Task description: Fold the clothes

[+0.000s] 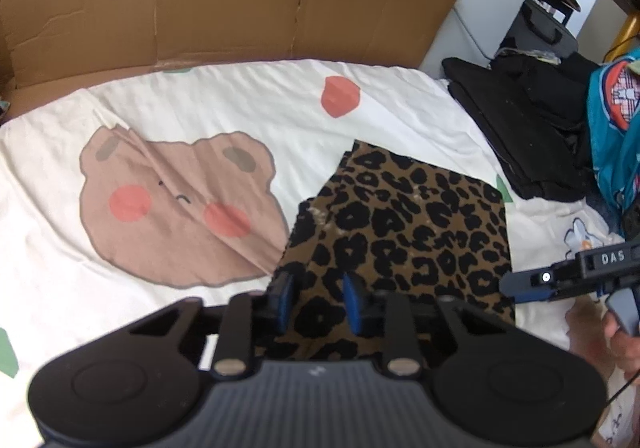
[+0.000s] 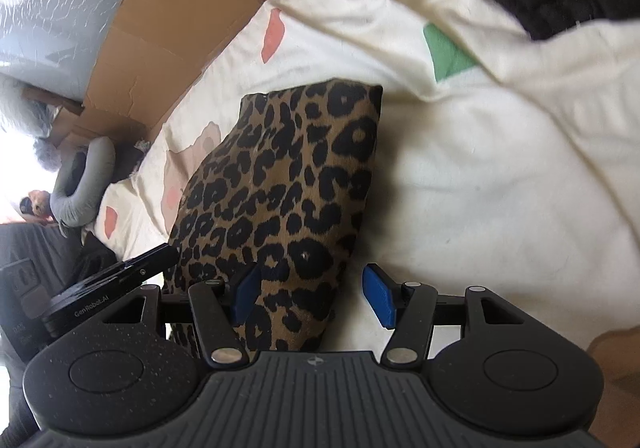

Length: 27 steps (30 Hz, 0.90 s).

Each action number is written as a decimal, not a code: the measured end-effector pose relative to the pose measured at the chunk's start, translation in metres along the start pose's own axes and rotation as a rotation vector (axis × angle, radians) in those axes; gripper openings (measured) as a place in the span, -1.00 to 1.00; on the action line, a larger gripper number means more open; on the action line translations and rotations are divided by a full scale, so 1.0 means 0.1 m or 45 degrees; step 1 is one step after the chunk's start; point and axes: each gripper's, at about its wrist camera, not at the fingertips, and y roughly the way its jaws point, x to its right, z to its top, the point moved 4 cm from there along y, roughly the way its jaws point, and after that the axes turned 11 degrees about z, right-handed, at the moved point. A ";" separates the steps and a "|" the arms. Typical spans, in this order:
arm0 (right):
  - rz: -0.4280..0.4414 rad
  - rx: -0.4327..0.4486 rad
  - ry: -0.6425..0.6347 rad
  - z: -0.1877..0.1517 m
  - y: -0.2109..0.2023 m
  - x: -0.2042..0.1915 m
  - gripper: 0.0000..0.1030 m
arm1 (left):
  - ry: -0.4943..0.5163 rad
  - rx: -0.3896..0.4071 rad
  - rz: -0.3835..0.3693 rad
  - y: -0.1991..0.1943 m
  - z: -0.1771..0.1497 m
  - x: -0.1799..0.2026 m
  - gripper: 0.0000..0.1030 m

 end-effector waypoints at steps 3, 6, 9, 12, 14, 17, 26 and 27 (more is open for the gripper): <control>0.040 0.026 0.065 -0.02 0.01 0.06 0.23 | -0.023 0.006 0.000 -0.02 0.01 -0.05 -0.97; 0.081 0.048 0.121 -0.03 0.00 0.10 0.23 | -0.016 0.048 0.014 -0.08 0.03 -0.08 -0.99; 0.122 0.062 0.170 -0.04 0.00 0.13 0.23 | -0.014 0.067 0.034 -0.11 0.04 -0.09 -0.99; 0.156 0.063 0.201 -0.06 0.02 0.13 0.23 | -0.004 0.056 0.049 -0.08 0.02 -0.10 -0.99; 0.161 0.054 0.204 -0.08 0.06 0.13 0.23 | 0.002 0.045 0.056 -0.04 -0.01 -0.10 -0.99; 0.175 0.051 0.208 -0.09 0.13 0.14 0.22 | 0.007 0.036 0.063 0.01 -0.05 -0.12 -0.99; 0.269 0.035 0.260 -0.07 0.30 0.17 -0.47 | 0.011 0.024 0.080 0.11 -0.09 -0.12 -0.99; 0.276 0.030 0.261 -0.07 0.31 0.16 -0.61 | 0.011 0.022 0.079 0.11 -0.09 -0.12 -0.99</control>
